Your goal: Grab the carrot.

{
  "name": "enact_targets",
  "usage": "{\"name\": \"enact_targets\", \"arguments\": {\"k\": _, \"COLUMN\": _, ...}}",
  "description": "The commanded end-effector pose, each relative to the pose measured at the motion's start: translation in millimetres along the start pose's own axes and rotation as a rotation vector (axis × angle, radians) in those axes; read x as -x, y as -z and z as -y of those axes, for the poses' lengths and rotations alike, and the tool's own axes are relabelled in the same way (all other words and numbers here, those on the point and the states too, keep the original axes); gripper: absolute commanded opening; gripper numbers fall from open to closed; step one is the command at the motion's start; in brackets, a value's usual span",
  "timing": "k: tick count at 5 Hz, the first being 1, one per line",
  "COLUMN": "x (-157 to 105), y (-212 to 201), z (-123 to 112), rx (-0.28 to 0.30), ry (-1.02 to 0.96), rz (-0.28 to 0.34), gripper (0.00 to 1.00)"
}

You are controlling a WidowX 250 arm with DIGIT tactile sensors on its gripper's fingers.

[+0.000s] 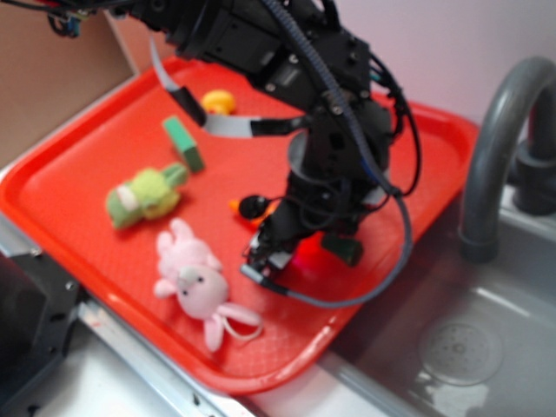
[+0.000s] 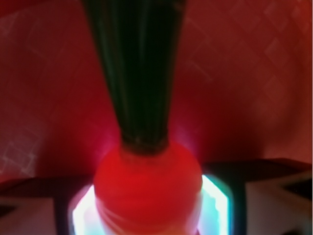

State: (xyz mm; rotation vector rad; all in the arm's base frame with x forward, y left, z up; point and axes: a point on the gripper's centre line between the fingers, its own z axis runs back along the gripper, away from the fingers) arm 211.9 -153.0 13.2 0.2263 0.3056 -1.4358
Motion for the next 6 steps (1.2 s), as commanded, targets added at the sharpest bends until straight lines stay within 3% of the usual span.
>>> {"name": "enact_targets", "arguments": {"k": 1, "x": 48.7, "y": -32.8, "z": -1.2, "rx": -0.029, "ry": -0.339, "rz": 0.053, "gripper": 0.00}}
{"name": "enact_targets", "arguments": {"k": 2, "x": 89.4, "y": -67.7, "z": -9.8, "rx": -0.062, "ry": -0.612, "rz": 0.102, "gripper": 0.00}}
{"name": "enact_targets", "arguments": {"k": 3, "x": 121.1, "y": -88.3, "z": -1.1, "rx": -0.028, "ry": -0.869, "rz": 0.209, "gripper": 0.00}}
{"name": "enact_targets", "arguments": {"k": 4, "x": 152.5, "y": -106.2, "z": 17.8, "rx": 0.060, "ry": -1.118, "rz": 0.357, "gripper": 0.00}}
{"name": "enact_targets", "arguments": {"k": 5, "x": 168.6, "y": -95.4, "z": 27.8, "rx": 0.209, "ry": -1.357, "rz": 0.449, "gripper": 0.00}}
{"name": "enact_targets", "arguments": {"k": 6, "x": 160.8, "y": -83.9, "z": 20.3, "rx": 0.280, "ry": -1.463, "rz": 0.416, "gripper": 0.00}}
